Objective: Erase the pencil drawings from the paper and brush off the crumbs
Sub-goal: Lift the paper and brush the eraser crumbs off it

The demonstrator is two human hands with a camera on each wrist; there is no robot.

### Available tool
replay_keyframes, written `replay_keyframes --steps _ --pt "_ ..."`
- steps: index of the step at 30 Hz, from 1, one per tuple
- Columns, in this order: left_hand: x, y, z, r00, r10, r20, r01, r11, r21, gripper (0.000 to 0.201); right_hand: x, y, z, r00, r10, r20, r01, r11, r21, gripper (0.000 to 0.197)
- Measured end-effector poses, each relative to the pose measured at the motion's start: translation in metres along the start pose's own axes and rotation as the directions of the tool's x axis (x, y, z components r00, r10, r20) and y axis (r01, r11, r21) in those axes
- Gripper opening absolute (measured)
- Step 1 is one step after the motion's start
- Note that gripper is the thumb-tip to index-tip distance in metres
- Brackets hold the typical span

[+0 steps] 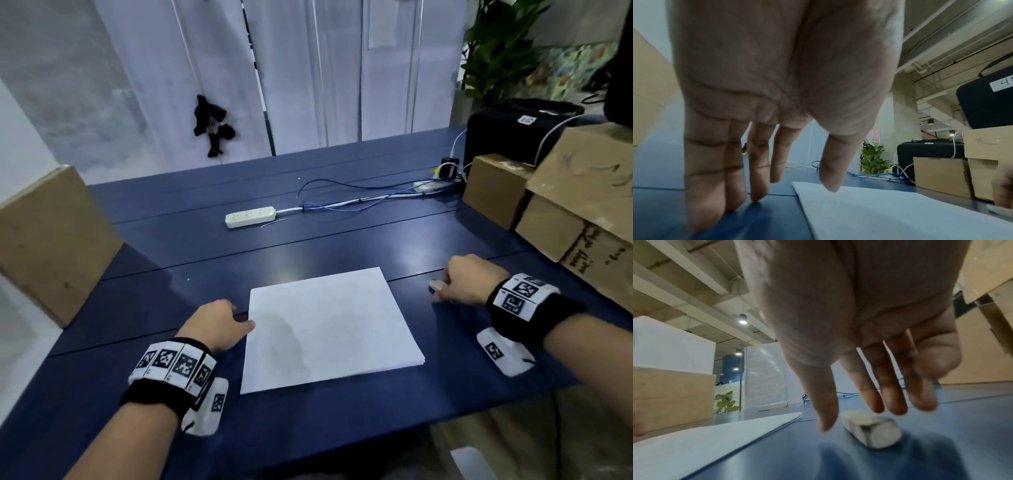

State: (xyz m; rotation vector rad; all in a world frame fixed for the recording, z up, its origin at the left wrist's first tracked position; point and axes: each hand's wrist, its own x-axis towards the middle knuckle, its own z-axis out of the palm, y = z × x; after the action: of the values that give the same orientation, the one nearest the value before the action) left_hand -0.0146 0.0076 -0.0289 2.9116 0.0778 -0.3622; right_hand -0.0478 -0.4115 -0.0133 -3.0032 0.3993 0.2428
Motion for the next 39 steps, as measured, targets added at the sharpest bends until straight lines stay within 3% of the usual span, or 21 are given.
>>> replay_keyframes --steps 3,6,8,11,15,21,24,27,28,31,34,36,39 --pt "-0.005 0.008 -0.001 0.999 -0.038 0.029 0.038 0.999 0.017 0.042 -0.011 -0.020 0.001 0.995 -0.066 -0.078 0.069 0.996 0.048 0.036" --pt "-0.014 0.028 0.000 0.998 -0.048 0.035 0.045 0.995 0.088 0.047 -0.021 -0.056 0.008 0.993 -0.112 0.043 0.103 0.981 0.164 0.041" --pt "-0.018 0.042 0.001 0.998 -0.034 0.045 0.027 0.988 0.150 0.050 -0.024 -0.079 0.016 0.987 -0.122 0.101 0.110 0.987 0.119 0.042" --pt "-0.016 0.054 0.003 0.998 -0.025 0.062 0.012 0.979 0.202 0.051 -0.022 -0.110 0.023 0.998 -0.040 0.039 0.037 0.997 0.064 0.041" --pt "-0.013 0.059 0.005 0.997 -0.044 0.060 0.033 0.982 0.184 0.051 -0.020 -0.136 0.023 0.997 0.030 0.072 -0.037 0.995 0.093 0.045" --pt "-0.018 0.058 0.007 0.998 -0.043 0.043 0.035 0.984 0.172 0.045 -0.014 -0.134 0.011 0.977 0.090 0.192 -0.133 0.965 0.225 0.032" --pt "-0.018 0.056 0.007 0.998 -0.043 0.044 0.036 0.988 0.148 0.042 -0.018 -0.133 0.001 0.964 0.043 0.261 -0.113 0.959 0.259 0.039" --pt "-0.018 0.053 0.010 1.000 -0.021 0.018 0.019 0.990 0.143 0.043 -0.022 -0.124 0.000 0.966 0.010 0.257 -0.086 0.953 0.289 0.020" --pt "-0.019 0.052 0.009 1.000 -0.018 0.015 0.015 0.990 0.144 0.043 -0.022 -0.118 0.003 0.968 -0.012 0.249 -0.074 0.941 0.330 0.024" --pt "-0.022 0.046 0.009 1.000 -0.024 0.002 0.024 0.995 0.098 0.047 -0.014 -0.095 0.025 0.970 -0.031 0.240 -0.123 0.792 0.598 0.051" --pt "-0.030 0.034 0.012 1.000 -0.026 -0.015 0.026 1.000 -0.015 0.053 -0.039 -0.083 0.031 0.973 -0.002 0.231 -0.175 0.645 0.744 0.030" --pt "-0.038 0.023 0.014 1.000 -0.025 -0.004 0.024 0.988 -0.155 0.054 -0.057 -0.074 0.035 0.970 -0.039 0.241 -0.190 0.501 0.844 0.014" --pt "-0.053 0.005 0.019 0.999 0.023 0.046 -0.002 0.909 -0.417 0.051 -0.079 -0.055 0.041 0.954 -0.114 0.279 -0.224 0.350 0.910 0.018"
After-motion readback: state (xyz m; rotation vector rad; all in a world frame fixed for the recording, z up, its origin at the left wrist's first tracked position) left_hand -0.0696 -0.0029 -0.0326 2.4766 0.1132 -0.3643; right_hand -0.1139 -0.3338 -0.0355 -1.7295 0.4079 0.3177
